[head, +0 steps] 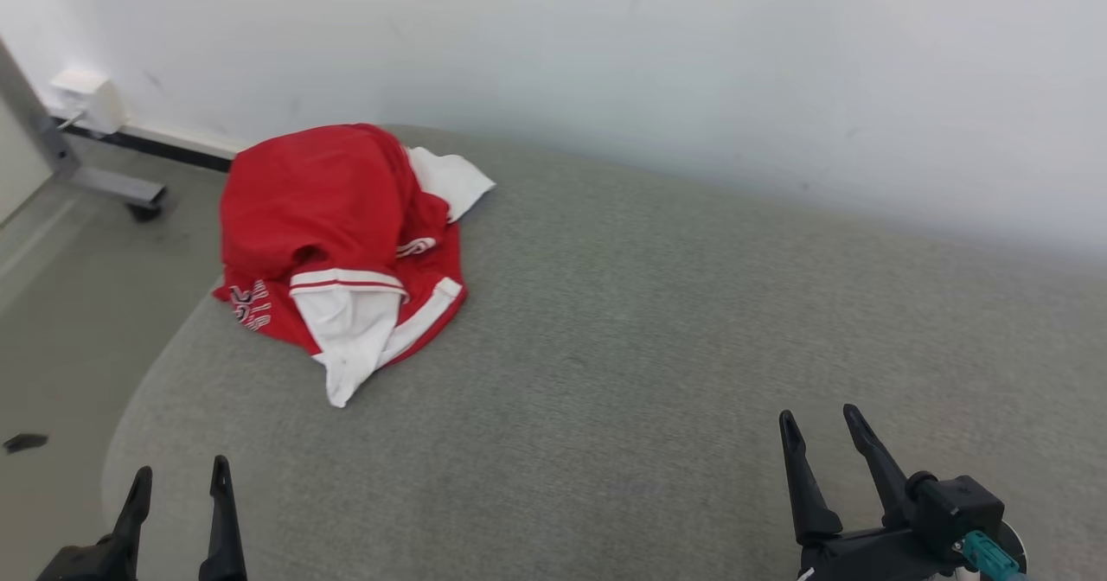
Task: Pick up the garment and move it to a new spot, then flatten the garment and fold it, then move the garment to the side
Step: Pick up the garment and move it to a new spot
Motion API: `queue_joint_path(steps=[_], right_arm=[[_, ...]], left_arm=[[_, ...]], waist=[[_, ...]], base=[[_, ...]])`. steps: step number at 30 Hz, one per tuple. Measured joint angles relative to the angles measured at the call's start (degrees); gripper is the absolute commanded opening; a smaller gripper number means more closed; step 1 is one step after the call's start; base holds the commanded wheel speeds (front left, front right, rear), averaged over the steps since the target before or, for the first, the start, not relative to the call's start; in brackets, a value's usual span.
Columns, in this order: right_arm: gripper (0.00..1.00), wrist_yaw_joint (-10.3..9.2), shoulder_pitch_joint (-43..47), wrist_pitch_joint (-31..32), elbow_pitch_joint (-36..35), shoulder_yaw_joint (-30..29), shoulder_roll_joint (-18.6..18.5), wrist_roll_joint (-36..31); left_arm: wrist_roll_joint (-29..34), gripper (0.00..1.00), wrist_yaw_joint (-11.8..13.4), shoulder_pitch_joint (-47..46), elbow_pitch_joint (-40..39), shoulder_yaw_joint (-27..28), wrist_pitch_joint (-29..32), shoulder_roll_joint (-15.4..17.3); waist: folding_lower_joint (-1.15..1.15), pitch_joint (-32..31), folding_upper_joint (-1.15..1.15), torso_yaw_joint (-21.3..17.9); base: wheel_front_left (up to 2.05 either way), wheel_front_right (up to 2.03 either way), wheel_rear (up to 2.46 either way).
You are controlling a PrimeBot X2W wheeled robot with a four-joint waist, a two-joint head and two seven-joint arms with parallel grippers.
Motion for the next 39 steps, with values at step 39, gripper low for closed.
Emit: queue_joint_path(steps=[39], right_arm=[[1.00,0.00,-4.16,1.90,-5.77,-8.04,-3.49,-4.74]], left_arm=[[-7.78,1.00,-3.64,-33.90,11.10,5.89,3.15,11.88]], waist=[[0.01,9.85,0.01,-7.15]], base=[[0.00,0.00,0.00]])
